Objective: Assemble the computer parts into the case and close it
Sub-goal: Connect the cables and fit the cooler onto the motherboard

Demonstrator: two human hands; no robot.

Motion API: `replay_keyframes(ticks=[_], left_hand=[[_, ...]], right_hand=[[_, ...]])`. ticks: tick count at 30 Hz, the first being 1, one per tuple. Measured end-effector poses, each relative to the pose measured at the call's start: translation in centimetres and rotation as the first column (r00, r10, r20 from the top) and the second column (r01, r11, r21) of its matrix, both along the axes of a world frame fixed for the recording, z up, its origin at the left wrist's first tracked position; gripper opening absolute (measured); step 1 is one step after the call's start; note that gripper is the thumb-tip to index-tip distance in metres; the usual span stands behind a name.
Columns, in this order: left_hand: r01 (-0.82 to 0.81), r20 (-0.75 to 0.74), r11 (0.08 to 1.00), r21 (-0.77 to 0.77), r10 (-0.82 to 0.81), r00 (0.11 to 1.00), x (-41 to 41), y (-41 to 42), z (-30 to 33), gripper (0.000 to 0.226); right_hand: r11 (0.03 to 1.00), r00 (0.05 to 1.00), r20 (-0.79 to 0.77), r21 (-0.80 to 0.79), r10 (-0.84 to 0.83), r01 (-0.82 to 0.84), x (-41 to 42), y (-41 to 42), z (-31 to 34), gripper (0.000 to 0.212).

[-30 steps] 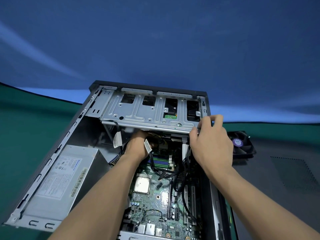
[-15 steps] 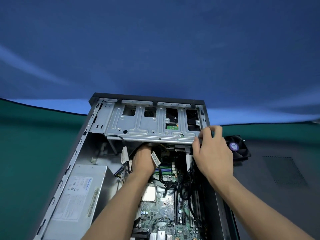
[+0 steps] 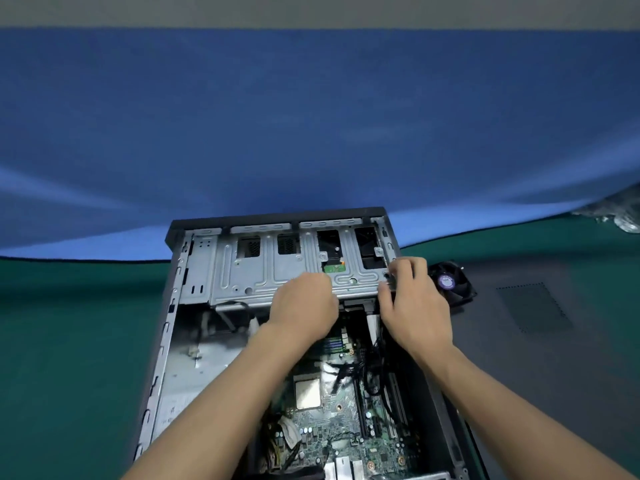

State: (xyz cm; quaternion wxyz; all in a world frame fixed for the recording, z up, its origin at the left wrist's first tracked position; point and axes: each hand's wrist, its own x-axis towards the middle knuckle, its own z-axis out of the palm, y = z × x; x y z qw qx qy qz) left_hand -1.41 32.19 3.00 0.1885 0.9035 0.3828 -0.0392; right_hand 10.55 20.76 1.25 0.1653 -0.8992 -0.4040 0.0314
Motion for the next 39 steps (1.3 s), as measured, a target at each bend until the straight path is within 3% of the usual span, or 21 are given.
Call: replay_keyframes(ticks=[5, 9, 14, 19, 21, 23, 26, 28, 33, 39], left_hand=[[0.002, 0.166, 0.99, 0.142, -0.025, 0.986, 4.0, -0.1, -1.3, 0.027], [-0.114, 0.141, 0.963, 0.244, 0.082, 0.987, 6.0, -1.0, -3.0, 0.031], [-0.149, 0.13, 0.961, 0.231, 0.122, 0.984, 6.3, -0.9, -3.4, 0.033], [-0.149, 0.114, 0.953, 0.262, 0.123, 0.986, 6.4, -1.2, -3.4, 0.033], [-0.149, 0.142, 0.952, 0.268, 0.114, 0.983, 6.4, -1.2, -3.3, 0.035], [-0.155, 0.157, 0.948, 0.279, 0.114, 0.981, 6.4, -1.2, -3.1, 0.035], [-0.169, 0.163, 0.949, 0.265, 0.128, 0.978, 6.4, -1.2, -3.2, 0.032], [-0.184, 0.164, 0.948, 0.261, 0.145, 0.976, 6.4, -1.2, -3.4, 0.03], [-0.2, 0.173, 0.946, 0.256, 0.159, 0.972, 6.3, -1.1, -3.7, 0.031], [-0.193, 0.183, 0.941, 0.277, 0.146, 0.972, 6.3, -1.2, -3.8, 0.031]], right_hand=[[1.0, 0.999, -0.041, 0.025, -0.005, 0.006, 0.2, 0.1, 0.0, 0.023], [0.999, 0.995, -0.095, 0.034, -0.003, 0.006, 0.7, -0.1, -0.5, 0.022], [0.998, 0.984, -0.172, 0.064, 0.041, -0.03, 1.2, -0.4, -0.3, 0.028], [0.974, 0.944, -0.244, 0.09, 0.222, -0.206, 5.6, -0.8, 0.7, 0.025], [0.954, 0.932, -0.219, -0.008, 0.29, -0.299, 8.3, -0.8, 0.9, 0.036], [0.898, 0.926, -0.16, -0.236, 0.342, -0.373, 10.6, -1.1, 0.4, 0.054], [0.722, 0.908, -0.092, -0.577, 0.408, -0.382, 13.1, -1.8, -1.2, 0.076], [0.647, 0.909, -0.07, -0.68, 0.41, -0.345, 14.2, -2.3, -2.2, 0.086], [0.634, 0.917, -0.01, -0.719, 0.4, -0.284, 14.6, -2.1, -3.8, 0.093], [0.702, 0.915, 0.02, -0.648, 0.404, -0.296, 14.9, -3.1, -2.8, 0.088]])
